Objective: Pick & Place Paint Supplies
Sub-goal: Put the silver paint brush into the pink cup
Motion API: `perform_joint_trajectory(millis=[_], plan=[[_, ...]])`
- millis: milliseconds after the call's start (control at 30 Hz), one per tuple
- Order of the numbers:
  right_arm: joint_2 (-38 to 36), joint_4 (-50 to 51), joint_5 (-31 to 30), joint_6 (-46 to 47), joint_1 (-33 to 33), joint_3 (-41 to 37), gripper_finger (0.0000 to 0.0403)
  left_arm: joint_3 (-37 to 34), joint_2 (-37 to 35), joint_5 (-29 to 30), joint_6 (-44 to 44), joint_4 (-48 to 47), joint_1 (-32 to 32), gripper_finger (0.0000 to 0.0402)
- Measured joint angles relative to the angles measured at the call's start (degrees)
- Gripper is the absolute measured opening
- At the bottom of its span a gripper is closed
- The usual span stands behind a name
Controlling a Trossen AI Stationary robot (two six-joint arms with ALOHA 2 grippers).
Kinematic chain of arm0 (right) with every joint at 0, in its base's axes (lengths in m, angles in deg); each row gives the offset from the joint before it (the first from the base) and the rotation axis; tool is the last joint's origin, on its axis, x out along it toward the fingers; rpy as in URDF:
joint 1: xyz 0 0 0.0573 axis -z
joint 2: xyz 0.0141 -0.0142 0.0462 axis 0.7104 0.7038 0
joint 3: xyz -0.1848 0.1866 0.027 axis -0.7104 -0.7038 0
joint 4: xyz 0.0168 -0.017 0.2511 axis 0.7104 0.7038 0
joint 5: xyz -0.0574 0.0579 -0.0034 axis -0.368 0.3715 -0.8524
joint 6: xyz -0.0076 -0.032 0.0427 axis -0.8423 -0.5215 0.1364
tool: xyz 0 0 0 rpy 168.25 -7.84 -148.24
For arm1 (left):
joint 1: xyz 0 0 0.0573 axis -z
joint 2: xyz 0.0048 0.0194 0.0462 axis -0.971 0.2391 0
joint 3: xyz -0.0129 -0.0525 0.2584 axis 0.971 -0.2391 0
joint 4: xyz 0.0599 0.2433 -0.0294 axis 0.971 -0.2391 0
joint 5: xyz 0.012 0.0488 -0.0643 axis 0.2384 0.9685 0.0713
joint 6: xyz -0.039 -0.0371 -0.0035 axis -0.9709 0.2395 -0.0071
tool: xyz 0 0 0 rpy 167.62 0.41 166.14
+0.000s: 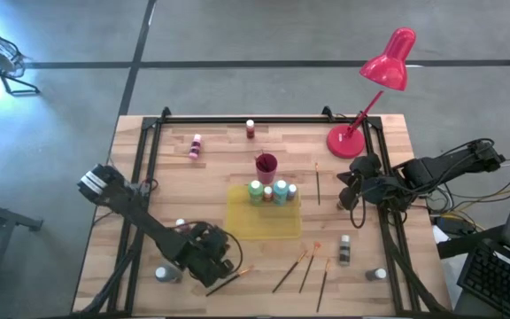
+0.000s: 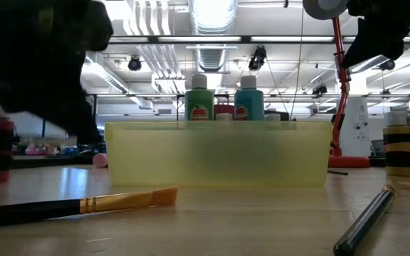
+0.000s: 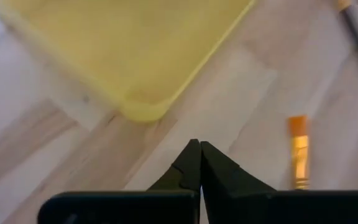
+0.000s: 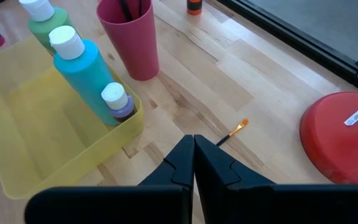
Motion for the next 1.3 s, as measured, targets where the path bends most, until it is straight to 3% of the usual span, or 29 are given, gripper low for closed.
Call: perform_joint_trajectory(millis=[433,767,1133,1300], plan=[[0.0,-0.2,0.0,0.0,0.0,0.0,0.0008,0.0,-12.5,11.2,9.5,0.4,-0.1,0.0001],[0.0,-0.2,0.0,0.0,0.0,0.0,0.0008,0.1,-17.6,22.3,30.2,8.6,-3.3,0.0001],[0.0,-0.3,0.0,0.0,0.0,0.0,0.0008,0.1,-18.6,21.0,66.2,32.8,-13.9,0.0],[0.0,-0.3,0.0,0.0,0.0,0.0,0.0008,0.1,-18.6,11.6,77.7,44.4,-20.8,0.0]])
